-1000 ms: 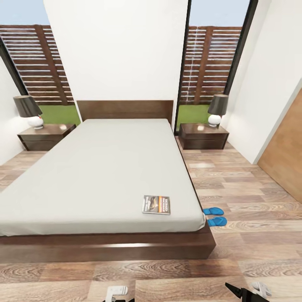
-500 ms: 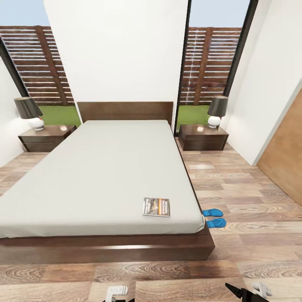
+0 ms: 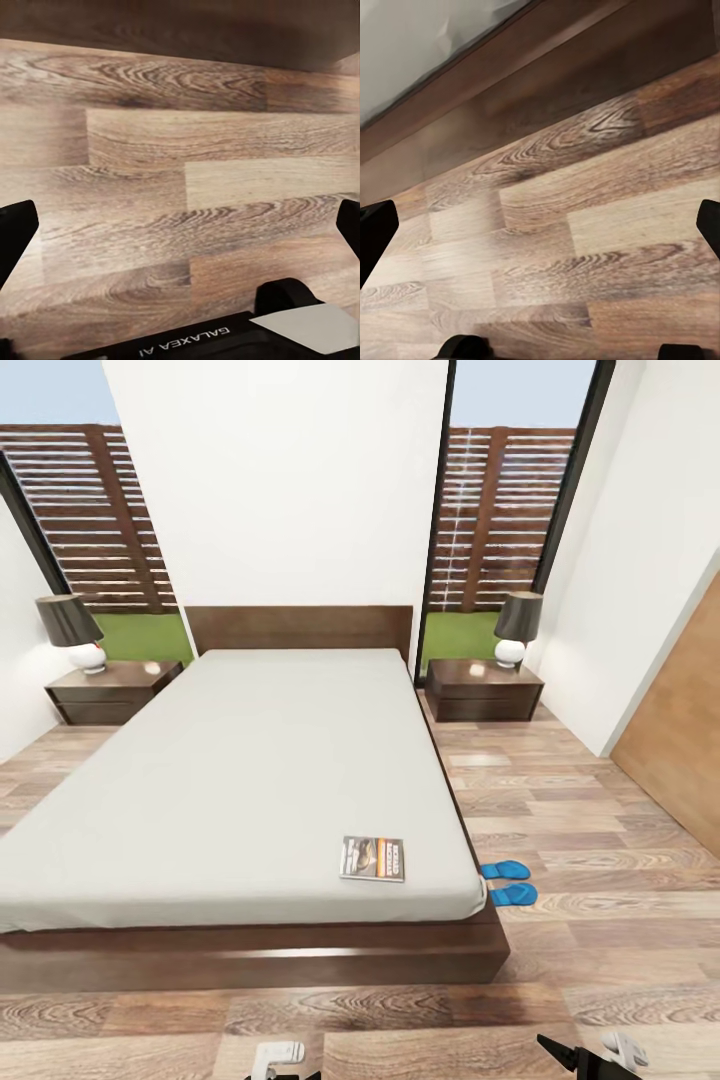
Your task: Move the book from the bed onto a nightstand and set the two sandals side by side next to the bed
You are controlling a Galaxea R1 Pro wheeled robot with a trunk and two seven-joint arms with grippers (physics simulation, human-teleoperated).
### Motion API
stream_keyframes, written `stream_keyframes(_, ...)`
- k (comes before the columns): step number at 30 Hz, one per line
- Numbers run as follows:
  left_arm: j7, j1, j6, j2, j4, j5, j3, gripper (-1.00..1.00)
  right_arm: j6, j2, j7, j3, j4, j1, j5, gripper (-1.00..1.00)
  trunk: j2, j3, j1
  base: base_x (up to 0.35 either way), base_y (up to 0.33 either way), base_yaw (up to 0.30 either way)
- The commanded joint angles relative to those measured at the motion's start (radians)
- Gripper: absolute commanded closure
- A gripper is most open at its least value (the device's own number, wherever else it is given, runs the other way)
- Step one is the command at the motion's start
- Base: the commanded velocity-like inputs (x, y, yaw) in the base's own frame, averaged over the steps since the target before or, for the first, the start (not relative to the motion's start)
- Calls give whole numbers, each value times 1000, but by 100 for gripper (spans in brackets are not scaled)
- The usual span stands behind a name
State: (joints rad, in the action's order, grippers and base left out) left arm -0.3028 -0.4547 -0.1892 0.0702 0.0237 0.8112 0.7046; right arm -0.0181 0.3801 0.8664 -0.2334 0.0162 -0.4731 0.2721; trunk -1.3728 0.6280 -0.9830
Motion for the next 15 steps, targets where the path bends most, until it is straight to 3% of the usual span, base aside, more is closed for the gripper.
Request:
stream_keyframes(1, -4, -1, -4, 0, -2, 9, 8, -100, -2, 0, 3, -1, 2, -1, 1, -100, 7, -2, 4, 0, 0, 0)
stream_keyframes(15, -4, -1, -4, 0, -2, 9, 9, -100, -2, 0, 3, -1, 2, -1, 1, -100, 14, -6, 8, 0, 0, 0)
